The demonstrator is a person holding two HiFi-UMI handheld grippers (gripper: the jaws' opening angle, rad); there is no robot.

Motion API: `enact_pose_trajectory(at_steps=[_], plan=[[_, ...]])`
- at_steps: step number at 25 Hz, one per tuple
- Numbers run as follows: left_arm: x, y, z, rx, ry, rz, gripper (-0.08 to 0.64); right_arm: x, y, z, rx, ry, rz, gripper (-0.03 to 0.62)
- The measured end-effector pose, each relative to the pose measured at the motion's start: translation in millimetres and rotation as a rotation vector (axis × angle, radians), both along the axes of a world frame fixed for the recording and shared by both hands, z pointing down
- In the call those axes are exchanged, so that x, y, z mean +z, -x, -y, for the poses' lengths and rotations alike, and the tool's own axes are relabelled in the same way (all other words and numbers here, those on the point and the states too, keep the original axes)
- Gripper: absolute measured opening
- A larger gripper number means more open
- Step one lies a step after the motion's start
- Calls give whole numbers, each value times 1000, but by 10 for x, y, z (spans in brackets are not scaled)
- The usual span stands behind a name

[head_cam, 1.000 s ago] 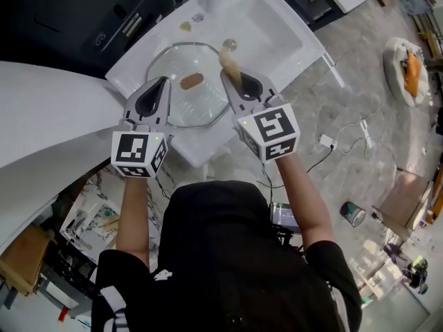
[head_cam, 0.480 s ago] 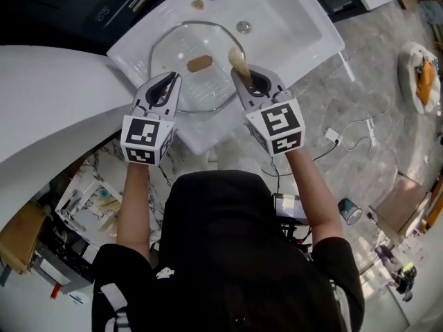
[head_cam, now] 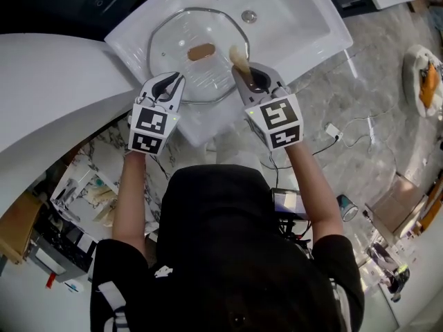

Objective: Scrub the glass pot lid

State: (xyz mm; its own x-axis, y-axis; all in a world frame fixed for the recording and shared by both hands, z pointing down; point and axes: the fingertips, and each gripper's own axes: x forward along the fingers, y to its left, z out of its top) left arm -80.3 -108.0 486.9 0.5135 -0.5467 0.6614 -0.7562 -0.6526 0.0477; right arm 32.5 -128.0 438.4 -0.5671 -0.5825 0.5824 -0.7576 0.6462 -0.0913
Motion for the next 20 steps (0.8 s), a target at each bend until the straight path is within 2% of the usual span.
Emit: enact_pose_trajectory(at_steps=[6, 9, 12, 20], plan=[[161, 7, 56, 23, 31, 41, 25, 174, -12, -21, -23, 27, -26, 12], [218, -8, 101, 40, 33, 62, 111, 247, -13, -23, -35, 43, -34, 12], [280, -29, 145, 73, 29, 88, 138, 320, -23, -19, -36, 60, -38, 12], [474, -77, 230, 170, 50, 190, 269, 456, -20, -57, -56, 82, -60, 12]])
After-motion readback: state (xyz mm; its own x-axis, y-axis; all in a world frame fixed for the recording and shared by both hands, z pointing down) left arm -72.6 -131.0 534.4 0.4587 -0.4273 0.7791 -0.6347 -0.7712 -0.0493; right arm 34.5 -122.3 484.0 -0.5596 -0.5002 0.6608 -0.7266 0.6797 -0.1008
